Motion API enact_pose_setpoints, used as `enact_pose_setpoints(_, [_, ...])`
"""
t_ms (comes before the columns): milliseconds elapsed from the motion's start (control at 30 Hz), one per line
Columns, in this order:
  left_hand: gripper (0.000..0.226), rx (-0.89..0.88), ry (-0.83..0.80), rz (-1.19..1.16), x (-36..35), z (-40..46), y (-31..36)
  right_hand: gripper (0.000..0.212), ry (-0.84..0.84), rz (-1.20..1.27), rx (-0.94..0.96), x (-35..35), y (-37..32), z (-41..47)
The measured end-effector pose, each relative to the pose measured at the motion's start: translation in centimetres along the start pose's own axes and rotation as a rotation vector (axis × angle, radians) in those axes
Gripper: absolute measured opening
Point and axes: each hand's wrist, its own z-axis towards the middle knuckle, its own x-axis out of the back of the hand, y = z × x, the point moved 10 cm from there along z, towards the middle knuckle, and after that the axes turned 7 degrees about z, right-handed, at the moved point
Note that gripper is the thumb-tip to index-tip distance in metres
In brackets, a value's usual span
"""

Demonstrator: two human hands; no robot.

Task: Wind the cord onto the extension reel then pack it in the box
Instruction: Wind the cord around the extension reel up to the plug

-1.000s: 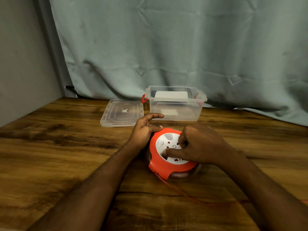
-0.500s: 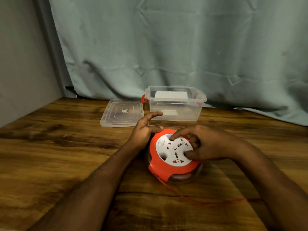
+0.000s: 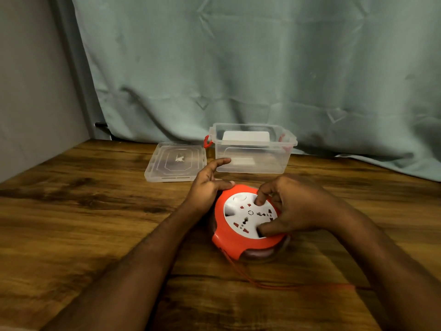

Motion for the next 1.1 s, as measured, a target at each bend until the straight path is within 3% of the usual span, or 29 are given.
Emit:
enact_pose_setpoints(100, [0.057,0.006,0.015,0.008,0.1,-0.2,0.2,0.052,0.021,-0.055,0.016,-0.2,-0.6,0.2])
enact_pose_setpoints(267, [0.054,0.007,0.018,0.013,0.0,-0.2,0.3,0.063,0.039,-0.035,0.038,-0.5,-0.9,0.4])
enact_pose_setpoints(633, [0.032,-0.001,-0.049,0.017,-0.9,-0.8,1.0,0.062,0.062,0.036,0.144,-0.8,-1.7,0.4])
enact_pose_setpoints(800, [0.031,-0.009,-0.042,0.025,-0.7,-0.7,1.0,0.010,-0.045,0.231,0.061,-0.1,-0.1,0.4])
enact_pose_setpoints(900, [0.026,-0.036,-0.056,0.039,-0.9,-0.8,1.2,0.037,-0.115,0.253,0.061,-0.5,0.6,0.1])
enact_pose_setpoints(1100, [0.028,-0.068,-0.111,0.080,-1.5,-0.8,1.1,0.056,-0.163,0.234,0.102,-0.8,0.1,-0.2])
